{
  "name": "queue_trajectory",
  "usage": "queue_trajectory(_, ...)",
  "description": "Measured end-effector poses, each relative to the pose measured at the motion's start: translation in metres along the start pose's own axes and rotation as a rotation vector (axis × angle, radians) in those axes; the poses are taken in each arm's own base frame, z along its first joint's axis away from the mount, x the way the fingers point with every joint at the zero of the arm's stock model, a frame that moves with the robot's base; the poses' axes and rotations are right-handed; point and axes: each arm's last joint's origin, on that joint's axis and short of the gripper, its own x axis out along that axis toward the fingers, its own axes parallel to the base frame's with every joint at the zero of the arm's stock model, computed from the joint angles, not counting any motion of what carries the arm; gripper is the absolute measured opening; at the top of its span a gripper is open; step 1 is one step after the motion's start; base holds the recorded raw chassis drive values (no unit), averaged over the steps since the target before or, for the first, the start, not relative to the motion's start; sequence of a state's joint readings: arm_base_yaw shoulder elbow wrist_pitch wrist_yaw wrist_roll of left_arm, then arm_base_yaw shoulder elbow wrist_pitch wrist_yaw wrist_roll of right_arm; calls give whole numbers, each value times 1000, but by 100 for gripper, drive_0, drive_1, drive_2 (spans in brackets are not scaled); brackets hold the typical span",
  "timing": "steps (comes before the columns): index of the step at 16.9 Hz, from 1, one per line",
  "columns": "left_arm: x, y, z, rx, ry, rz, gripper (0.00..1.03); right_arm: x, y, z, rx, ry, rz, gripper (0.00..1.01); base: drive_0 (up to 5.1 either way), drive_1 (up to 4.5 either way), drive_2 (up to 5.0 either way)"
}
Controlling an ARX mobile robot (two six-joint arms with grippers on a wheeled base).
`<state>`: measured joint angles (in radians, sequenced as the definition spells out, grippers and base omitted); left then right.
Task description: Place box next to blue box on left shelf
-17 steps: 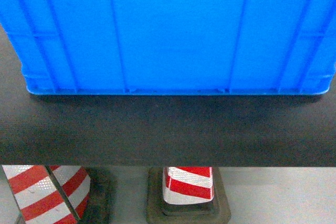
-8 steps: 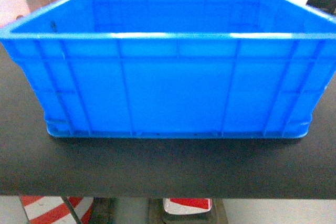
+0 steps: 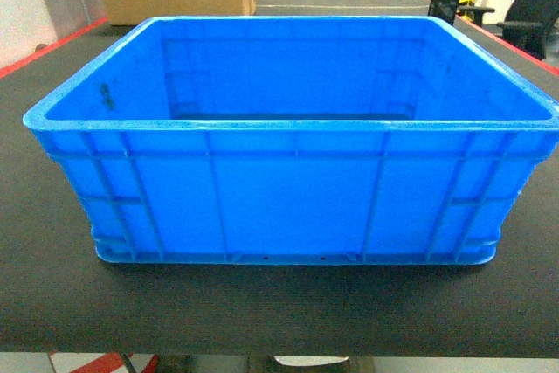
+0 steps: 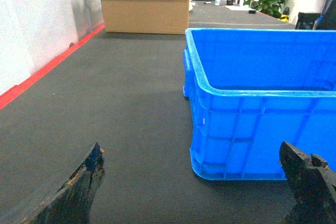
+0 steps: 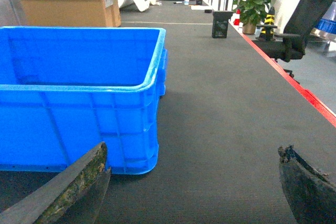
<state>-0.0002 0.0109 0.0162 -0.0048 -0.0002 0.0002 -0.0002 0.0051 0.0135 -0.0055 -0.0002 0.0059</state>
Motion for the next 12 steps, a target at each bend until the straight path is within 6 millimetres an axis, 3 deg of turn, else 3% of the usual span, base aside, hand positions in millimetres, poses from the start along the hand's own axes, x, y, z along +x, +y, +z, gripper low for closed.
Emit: queue_trajectory(12,0,0,0,0,0,0,98,0,0,0,0,0,0,98,0,0,0)
